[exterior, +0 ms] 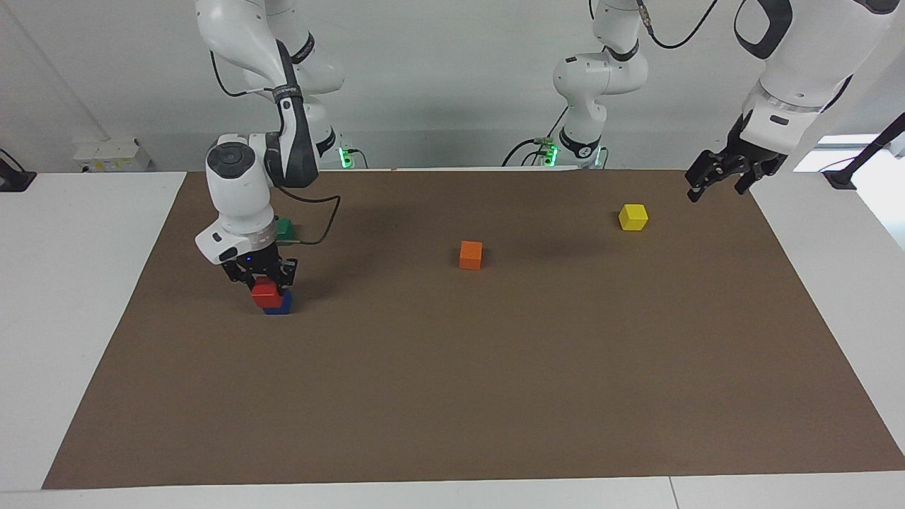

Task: Transfer red block to right arm and stack on blue block
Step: 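Lower the red block onto the blue block with the right gripper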

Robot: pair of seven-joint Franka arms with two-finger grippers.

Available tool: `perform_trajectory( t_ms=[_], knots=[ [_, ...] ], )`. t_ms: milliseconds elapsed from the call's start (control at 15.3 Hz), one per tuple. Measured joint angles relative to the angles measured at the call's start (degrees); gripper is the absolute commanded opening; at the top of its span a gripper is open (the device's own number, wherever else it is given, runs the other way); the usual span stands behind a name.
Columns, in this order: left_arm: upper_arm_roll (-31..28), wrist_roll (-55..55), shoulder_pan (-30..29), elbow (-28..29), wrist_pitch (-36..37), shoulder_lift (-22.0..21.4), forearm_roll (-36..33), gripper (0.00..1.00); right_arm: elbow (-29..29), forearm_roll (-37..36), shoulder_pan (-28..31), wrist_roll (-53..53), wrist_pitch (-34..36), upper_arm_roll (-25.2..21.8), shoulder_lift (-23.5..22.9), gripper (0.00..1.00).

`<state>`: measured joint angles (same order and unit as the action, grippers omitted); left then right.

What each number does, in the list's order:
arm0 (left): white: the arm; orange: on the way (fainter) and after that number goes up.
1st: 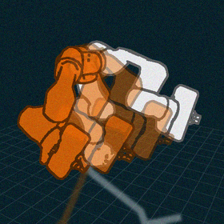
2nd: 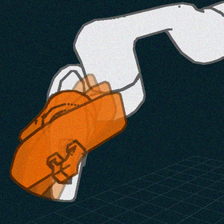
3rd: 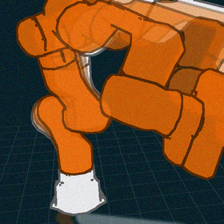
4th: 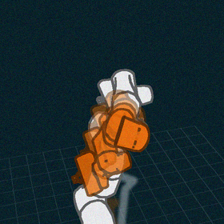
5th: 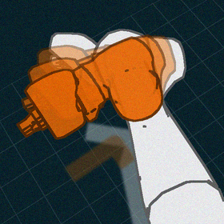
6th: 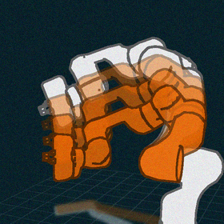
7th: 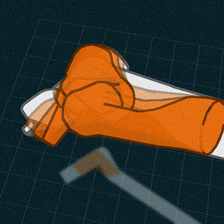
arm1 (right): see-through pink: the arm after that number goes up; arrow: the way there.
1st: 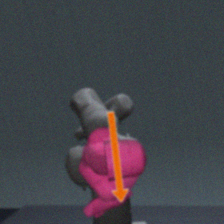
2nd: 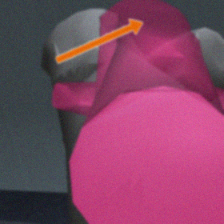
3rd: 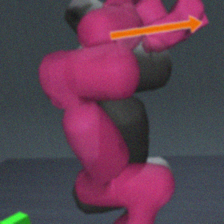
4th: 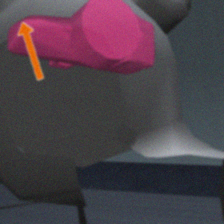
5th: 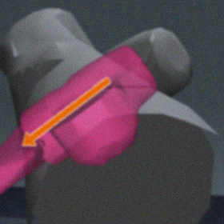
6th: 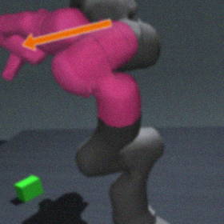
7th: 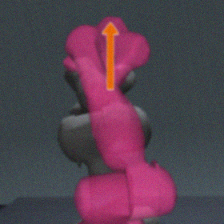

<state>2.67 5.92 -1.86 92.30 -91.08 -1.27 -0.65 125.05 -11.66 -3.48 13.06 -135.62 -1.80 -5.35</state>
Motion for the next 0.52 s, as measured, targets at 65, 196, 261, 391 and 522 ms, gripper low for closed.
perform_trajectory(
  t_ms=[65,196,261,391,522],
  knots=[
    [0.00,0.00,0.00,0.00,0.00,-0.01,0.00,1.00,0.00,0.00,0.15,0.40,0.00,0.00,0.00,0.32],
    [0.00,0.00,0.00,0.00,0.00,-0.03,0.00,1.00,0.00,0.00,0.19,0.96,0.00,0.00,0.00,0.42],
    [0.00,0.00,0.00,0.00,0.00,-0.03,0.00,1.00,0.00,0.00,0.19,1.02,0.00,0.00,0.00,0.44],
    [0.00,0.00,0.00,0.00,0.00,-0.05,0.00,1.00,0.00,0.01,0.20,1.09,0.00,0.00,0.00,1.00],
    [0.00,0.00,0.00,0.00,0.00,-0.06,0.00,1.00,0.00,1.16,0.20,1.27,0.02,0.01,-0.03,1.00]
  ],
)
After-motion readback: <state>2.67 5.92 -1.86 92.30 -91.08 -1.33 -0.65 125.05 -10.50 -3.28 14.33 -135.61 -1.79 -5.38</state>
